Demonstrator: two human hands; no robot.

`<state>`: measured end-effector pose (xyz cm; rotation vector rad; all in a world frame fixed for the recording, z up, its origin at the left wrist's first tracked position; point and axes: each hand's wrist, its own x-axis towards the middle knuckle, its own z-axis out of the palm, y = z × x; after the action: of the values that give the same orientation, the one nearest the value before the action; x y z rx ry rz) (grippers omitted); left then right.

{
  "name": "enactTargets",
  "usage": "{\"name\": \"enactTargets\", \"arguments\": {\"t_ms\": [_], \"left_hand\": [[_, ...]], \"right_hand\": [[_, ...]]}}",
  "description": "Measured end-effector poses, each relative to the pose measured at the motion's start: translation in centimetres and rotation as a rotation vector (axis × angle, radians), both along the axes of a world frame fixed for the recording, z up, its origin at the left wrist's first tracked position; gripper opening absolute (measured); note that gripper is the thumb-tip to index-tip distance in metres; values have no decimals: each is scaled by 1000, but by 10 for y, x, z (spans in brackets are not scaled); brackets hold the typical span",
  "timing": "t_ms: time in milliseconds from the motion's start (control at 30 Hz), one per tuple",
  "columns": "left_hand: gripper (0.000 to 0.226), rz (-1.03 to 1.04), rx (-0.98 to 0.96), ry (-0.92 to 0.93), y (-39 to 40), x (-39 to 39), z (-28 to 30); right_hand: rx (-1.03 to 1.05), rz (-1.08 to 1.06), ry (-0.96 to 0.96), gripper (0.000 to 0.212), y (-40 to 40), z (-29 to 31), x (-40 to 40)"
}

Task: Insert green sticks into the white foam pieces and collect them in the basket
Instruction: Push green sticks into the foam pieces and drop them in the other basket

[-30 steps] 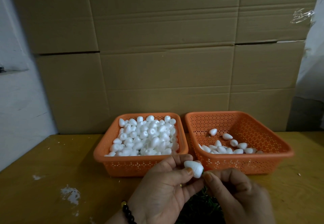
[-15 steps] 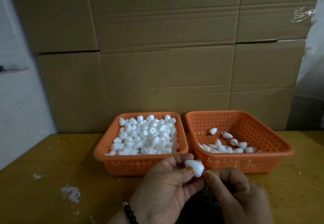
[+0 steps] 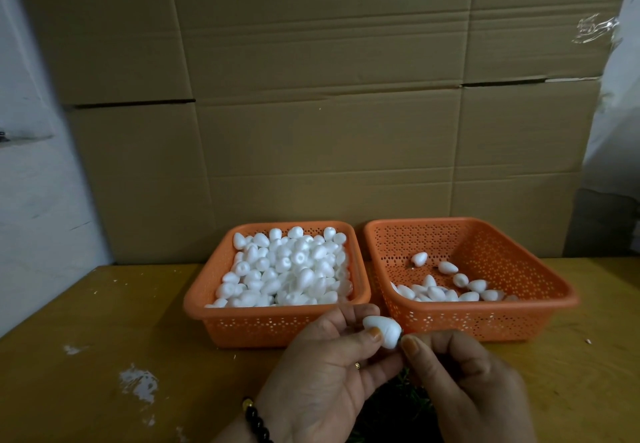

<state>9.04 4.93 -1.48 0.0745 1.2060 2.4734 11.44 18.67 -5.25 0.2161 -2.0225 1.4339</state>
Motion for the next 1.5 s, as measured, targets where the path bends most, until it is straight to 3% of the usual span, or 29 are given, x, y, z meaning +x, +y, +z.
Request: {"name": "enactTargets", "arguments": {"t_ms": [200, 500, 600, 933, 1333, 1500], "left_hand": [[37, 4, -10, -11, 1, 1, 0], [34, 18, -35, -10, -2, -2, -1], [33, 24, -37, -13, -3, -2, -1], [28, 46, -9, -23, -5, -1, 3], [49, -24, 265, -385, -10, -11, 6], [37, 8, 343, -420, -13, -15, 3]], "right_hand": [[-4, 5, -13, 9, 0, -2, 0], [-242, 79, -72, 10, -1, -4, 0], [-191, 74, -86, 28, 2, -11, -2], [-144, 59, -79, 32, 4, -17, -5], [-54, 19, -102, 35, 1, -8, 0], [97, 30, -111, 34, 2, -1, 4]]}}
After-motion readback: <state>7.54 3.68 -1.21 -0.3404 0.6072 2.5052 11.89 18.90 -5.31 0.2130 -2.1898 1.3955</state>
